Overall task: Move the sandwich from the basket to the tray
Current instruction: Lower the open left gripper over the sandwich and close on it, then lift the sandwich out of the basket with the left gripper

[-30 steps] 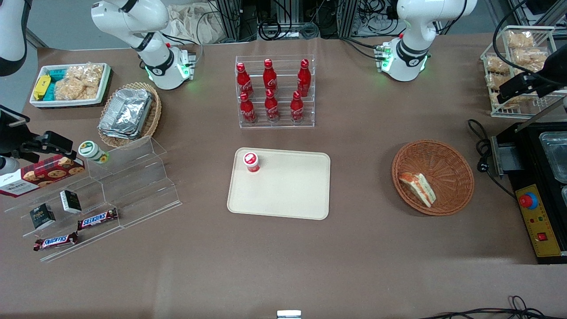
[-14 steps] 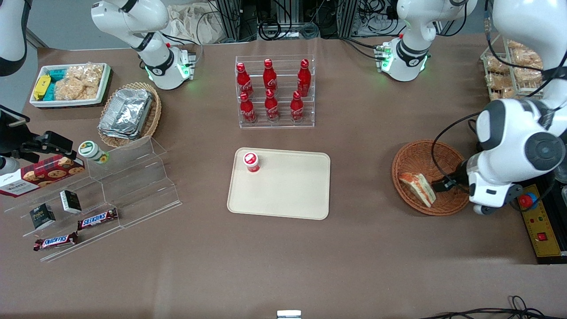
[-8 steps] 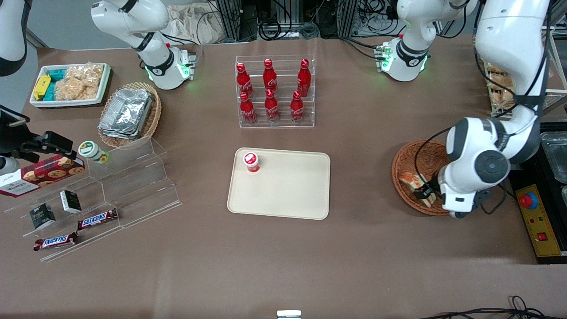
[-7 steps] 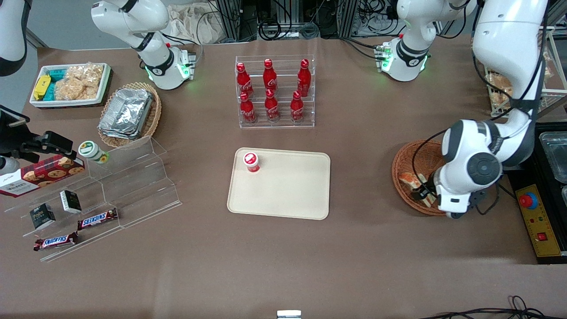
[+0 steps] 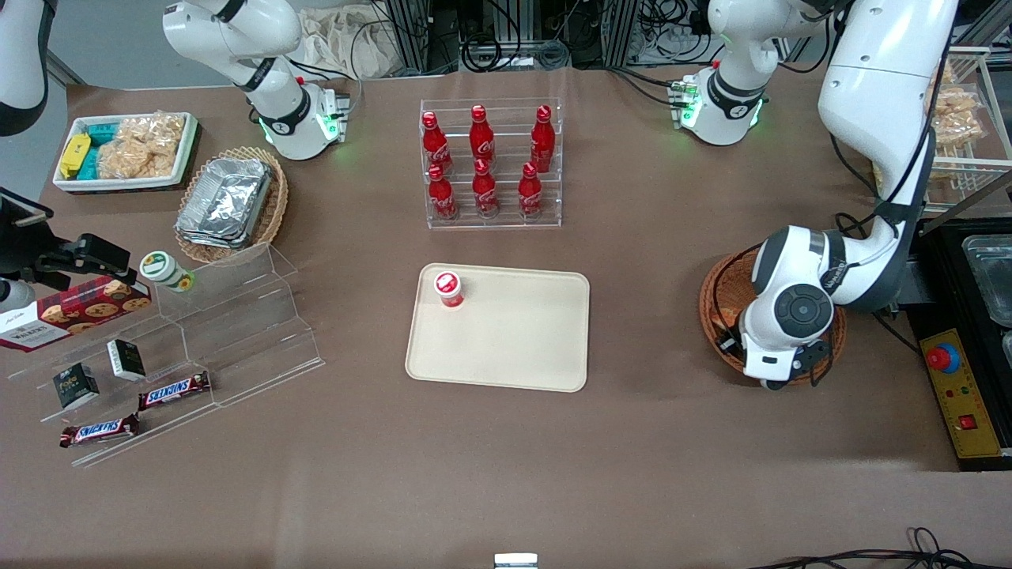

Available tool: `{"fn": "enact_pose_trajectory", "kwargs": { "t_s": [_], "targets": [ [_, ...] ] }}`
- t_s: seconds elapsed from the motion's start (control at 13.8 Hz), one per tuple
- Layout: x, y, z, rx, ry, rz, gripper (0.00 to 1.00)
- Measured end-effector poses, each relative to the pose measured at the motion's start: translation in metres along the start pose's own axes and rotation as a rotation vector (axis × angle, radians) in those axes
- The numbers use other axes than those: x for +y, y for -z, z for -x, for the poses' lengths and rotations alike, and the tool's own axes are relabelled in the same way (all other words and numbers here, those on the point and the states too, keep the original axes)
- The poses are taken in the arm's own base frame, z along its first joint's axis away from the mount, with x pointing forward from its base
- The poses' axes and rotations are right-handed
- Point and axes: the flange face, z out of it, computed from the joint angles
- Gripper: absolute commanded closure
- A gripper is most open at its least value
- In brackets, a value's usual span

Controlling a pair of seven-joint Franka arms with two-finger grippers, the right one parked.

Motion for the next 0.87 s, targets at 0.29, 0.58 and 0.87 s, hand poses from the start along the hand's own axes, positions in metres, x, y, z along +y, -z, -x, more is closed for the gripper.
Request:
{"fn": "enact_pose_trajectory", "kwargs": {
  "t_s": [0.29, 0.58, 0.87],
  "targets": [
    [-0.012, 0.04, -0.005, 0.014, -0.047, -0.043, 0.83],
    [-0.049, 0.172, -0.006, 0.075, -0.139, -0.047, 0.83],
    [-0.08, 0.31, 0.032, 0.081, -0.236, 0.034, 0.82]
  ]
}}
